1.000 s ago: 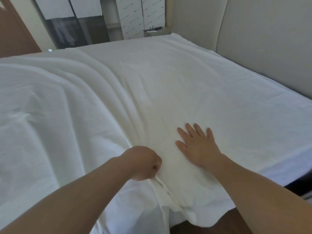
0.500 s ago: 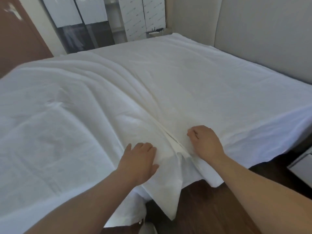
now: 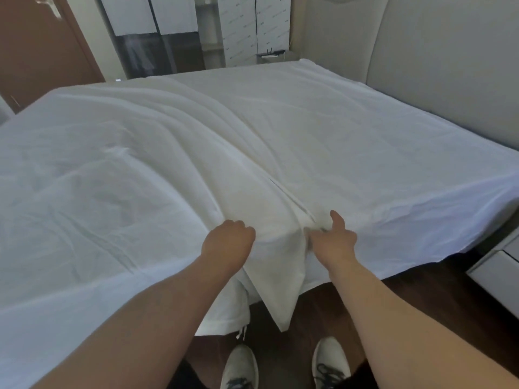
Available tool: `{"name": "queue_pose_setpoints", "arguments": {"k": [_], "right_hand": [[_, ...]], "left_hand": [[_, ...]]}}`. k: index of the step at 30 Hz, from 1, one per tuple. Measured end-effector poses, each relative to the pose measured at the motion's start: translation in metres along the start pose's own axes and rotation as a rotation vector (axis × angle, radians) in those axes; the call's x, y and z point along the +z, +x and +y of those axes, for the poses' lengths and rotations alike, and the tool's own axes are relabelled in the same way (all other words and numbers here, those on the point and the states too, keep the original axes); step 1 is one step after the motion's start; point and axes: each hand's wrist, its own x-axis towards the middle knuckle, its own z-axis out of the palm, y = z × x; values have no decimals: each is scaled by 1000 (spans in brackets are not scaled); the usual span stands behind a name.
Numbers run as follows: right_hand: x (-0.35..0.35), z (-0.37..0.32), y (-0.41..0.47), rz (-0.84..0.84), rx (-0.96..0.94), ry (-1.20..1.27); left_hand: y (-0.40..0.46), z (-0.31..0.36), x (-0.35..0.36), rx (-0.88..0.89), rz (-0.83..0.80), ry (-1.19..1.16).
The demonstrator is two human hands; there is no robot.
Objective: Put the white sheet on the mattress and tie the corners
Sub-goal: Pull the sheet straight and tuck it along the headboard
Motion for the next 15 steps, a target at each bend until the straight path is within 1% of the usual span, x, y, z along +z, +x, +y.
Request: {"name": "queue_pose_setpoints", "arguments": {"k": [2,6,8,10,13,14,15], "right_hand": [[-3,3,5,0,-25,-52],[-6,13,14,-73,-26,-73],[-9,15,20,-94,-29,-111],[-12,19,24,-95,-32,-138],[-15,24,26,-118,-53,-172],[-16,26,26,-123,-60,-175],[-17,26,27,-128,-68,-180]], "left_hand": [[0,-1,1,-9,-10,28],[2,-1,-7,6,-40,86],[2,-3,-17,12,-103,146],[0,-3,-31,26,-242,234],[-2,-9,-52,-20,-568,348],[-1,-11,-57,-41,-630,358],[1,-11,-58,-47,-615,349]]}}
